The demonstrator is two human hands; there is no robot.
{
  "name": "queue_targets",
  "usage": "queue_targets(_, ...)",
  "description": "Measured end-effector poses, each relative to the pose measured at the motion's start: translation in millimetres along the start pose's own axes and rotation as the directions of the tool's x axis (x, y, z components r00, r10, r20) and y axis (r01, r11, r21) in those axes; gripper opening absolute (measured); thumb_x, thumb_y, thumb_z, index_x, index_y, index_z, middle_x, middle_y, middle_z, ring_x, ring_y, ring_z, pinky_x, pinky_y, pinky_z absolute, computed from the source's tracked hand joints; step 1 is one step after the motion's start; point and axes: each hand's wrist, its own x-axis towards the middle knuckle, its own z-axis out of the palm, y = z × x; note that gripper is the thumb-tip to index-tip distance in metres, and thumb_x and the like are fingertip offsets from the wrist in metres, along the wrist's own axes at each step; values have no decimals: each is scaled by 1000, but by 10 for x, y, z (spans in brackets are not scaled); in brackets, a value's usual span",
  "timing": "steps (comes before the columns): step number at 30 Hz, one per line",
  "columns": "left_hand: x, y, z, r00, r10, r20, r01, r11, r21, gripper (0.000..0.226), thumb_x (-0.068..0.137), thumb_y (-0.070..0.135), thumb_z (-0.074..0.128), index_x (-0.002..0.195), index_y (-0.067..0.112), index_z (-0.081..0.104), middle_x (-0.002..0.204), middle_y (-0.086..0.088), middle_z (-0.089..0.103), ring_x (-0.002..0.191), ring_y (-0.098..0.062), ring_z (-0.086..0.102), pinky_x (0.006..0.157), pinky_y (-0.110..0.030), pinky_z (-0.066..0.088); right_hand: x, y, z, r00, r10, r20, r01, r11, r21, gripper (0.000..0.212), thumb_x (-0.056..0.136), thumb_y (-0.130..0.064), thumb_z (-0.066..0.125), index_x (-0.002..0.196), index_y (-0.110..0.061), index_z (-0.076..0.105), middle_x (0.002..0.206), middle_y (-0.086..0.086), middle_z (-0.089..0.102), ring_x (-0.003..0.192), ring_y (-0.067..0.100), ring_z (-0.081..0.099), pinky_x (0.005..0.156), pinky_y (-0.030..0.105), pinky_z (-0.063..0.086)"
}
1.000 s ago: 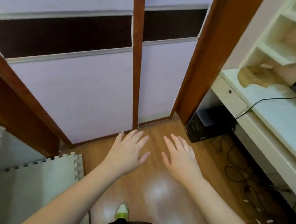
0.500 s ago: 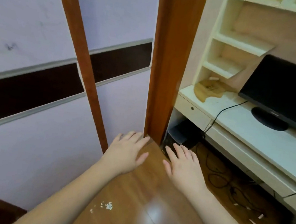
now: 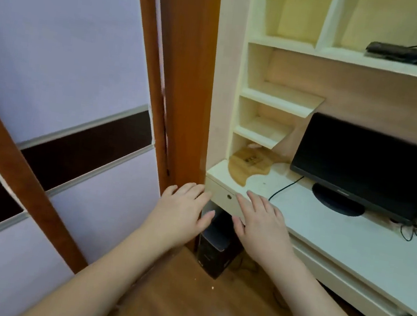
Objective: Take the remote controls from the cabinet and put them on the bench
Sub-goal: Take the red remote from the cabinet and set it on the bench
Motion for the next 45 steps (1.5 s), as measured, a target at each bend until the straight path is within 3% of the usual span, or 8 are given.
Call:
queue_targets(8, 1078, 137, -659, 981, 107, -160, -96, 993, 72, 50, 98, 48, 31, 143, 28, 39, 145, 8, 46, 135, -12, 39, 110, -37, 30, 875, 625, -602, 996, -12, -84, 6, 998, -64, 53, 97, -46, 31, 147, -28, 30, 152, -2, 34, 139, 20, 31, 110, 37, 27)
queue_targets(19, 2259, -31, -1364, 912, 313, -266, -264, 943, 204, 48, 97, 45, 31, 139, 25, 42, 139, 6, 51, 129, -15, 45, 98, -38, 37, 1831, 646, -1269, 965, 36, -259, -83, 981, -173, 50, 95, -46, 35, 142, -27, 38, 143, -1, 45, 131, 22, 41, 104, 37, 33)
queue_targets(29, 3042, -497, -1927, 828, 443, -344, -363, 890, 274, 51, 98, 45, 31, 144, 24, 37, 144, 4, 47, 134, -15, 41, 109, -39, 32, 2750, 501, -1952, 928, 38, -370, -117, 974, -194, 52, 96, -45, 36, 144, -25, 35, 147, 1, 39, 134, 21, 37, 108, 35, 30)
queue_targets(34, 3496, -609, -2265, 785, 487, -384, -381, 867, 321, 48, 97, 46, 31, 139, 25, 42, 134, 4, 54, 123, -19, 49, 99, -38, 39, 3166, 503, -2275, 911, 60, -408, -149, 970, -191, 49, 96, -43, 39, 142, -25, 38, 145, 0, 43, 132, 22, 39, 106, 37, 35)
queue_targets(45, 4516, -506, -2803, 700, 508, -502, -332, 854, 401, 45, 96, 46, 31, 135, 26, 43, 129, 1, 55, 119, -22, 50, 97, -41, 41, 3980, 892, -3046, 870, 25, -492, -147, 967, -209, 51, 97, -39, 41, 144, -21, 36, 144, 3, 42, 132, 21, 39, 106, 32, 32)
